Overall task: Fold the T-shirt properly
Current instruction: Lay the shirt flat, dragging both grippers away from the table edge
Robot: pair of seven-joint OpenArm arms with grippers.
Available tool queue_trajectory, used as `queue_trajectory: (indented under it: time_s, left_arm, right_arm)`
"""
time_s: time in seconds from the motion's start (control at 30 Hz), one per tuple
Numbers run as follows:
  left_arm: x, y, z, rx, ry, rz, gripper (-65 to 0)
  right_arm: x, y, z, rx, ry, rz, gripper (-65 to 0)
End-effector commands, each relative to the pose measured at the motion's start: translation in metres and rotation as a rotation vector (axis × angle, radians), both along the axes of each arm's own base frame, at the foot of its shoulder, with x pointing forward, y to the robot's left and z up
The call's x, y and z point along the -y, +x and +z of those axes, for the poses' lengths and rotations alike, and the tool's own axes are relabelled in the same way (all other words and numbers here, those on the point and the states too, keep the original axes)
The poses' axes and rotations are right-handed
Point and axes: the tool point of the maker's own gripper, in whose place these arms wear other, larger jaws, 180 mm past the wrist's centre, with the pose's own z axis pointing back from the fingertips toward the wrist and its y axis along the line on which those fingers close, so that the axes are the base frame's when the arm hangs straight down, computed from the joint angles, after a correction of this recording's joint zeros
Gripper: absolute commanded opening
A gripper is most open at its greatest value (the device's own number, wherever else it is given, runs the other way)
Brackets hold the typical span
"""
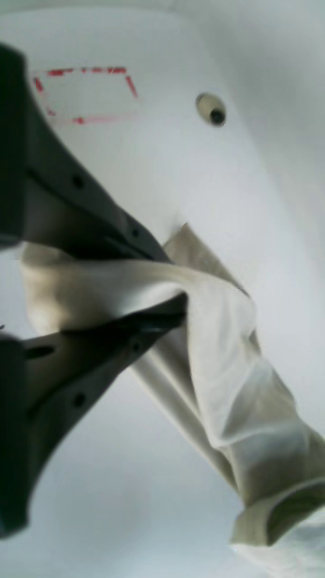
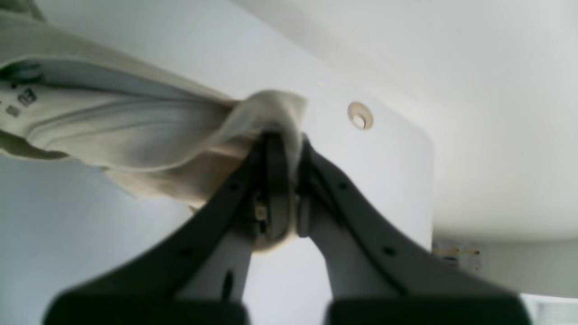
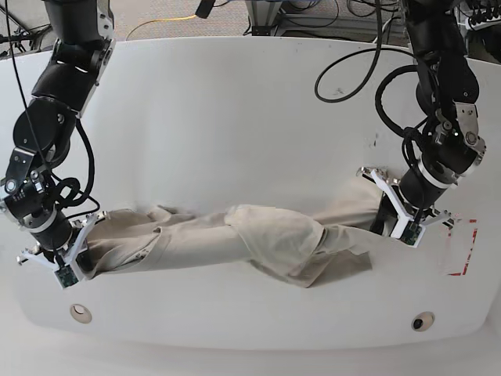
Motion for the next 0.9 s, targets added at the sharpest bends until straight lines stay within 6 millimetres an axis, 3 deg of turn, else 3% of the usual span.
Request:
queue_trajectory:
  time_s: [0.0, 0.2, 0.43, 0.77, 0.87]
  left_arm:
    - [-0.016, -0.005, -0.003, -0.005, 0.048, 0.05, -65.0]
    - [-0.013, -0.048, -0.056, -0.163, 0.061, 0.024, -65.0]
    - [-0.009, -0.09, -0.096, -0.293, 0.081, -0.024, -65.0]
    - [-0.013, -0.138, -0.132, -0.436, 0.094, -0.03, -65.0]
    - [-0.016, -0.152, -0.14, -0.475, 0.106, -0.032, -58.3]
  right_arm:
    - [0.023, -0.007, 0.005, 0.012, -0.03, -0.077, -65.0]
    - [0.041, -0.044, -0.047, -0.1, 0.019, -0.15, -65.0]
    - [0.05, -0.083, -0.083, -0.177, 0.059, -0.217, -65.0]
    - [0.029, -0.129, -0.123, -0.273, 0.107, -0.233, -65.0]
    - [0.025, -0.139, -0.134, -0.306, 0.116, -0.234, -65.0]
